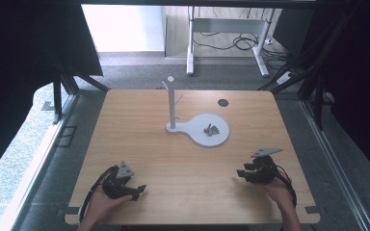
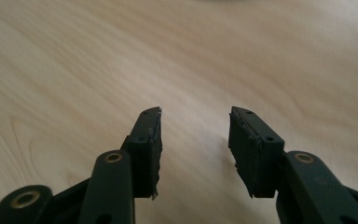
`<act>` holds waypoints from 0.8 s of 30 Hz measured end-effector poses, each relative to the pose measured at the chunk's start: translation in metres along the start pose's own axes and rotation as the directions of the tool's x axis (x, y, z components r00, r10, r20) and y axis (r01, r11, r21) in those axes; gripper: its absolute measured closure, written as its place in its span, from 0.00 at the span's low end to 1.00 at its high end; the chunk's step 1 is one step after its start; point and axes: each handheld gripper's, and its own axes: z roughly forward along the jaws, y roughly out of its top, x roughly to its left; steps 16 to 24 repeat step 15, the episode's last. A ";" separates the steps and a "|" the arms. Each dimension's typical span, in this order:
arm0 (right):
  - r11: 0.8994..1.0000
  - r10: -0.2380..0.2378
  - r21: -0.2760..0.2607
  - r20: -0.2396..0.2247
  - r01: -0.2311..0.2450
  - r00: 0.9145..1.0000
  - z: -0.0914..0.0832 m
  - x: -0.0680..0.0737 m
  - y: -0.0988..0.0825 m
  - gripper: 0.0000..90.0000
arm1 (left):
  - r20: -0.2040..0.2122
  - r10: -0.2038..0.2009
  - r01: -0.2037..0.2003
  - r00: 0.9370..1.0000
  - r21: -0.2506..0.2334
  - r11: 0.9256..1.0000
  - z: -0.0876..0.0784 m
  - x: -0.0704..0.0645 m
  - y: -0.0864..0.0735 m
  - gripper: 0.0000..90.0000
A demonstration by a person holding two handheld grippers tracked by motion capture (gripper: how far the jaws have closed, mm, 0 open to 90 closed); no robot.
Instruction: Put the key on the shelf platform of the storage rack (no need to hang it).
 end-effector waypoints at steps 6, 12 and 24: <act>1.000 0.030 0.007 0.010 -0.030 1.000 0.003 -0.003 -0.014 0.55 | 0.003 0.010 -0.010 1.000 0.001 1.000 0.001 -0.003 0.001 0.25; 0.999 0.033 -0.020 0.043 -0.032 0.999 0.005 0.000 -0.012 0.50 | 0.006 0.014 -0.014 1.000 -0.002 1.000 0.002 -0.003 0.001 0.25; 0.999 0.021 -0.034 0.057 -0.019 0.998 0.006 0.002 -0.012 0.48 | 0.008 0.013 -0.013 1.000 -0.007 1.000 0.001 -0.003 0.002 0.25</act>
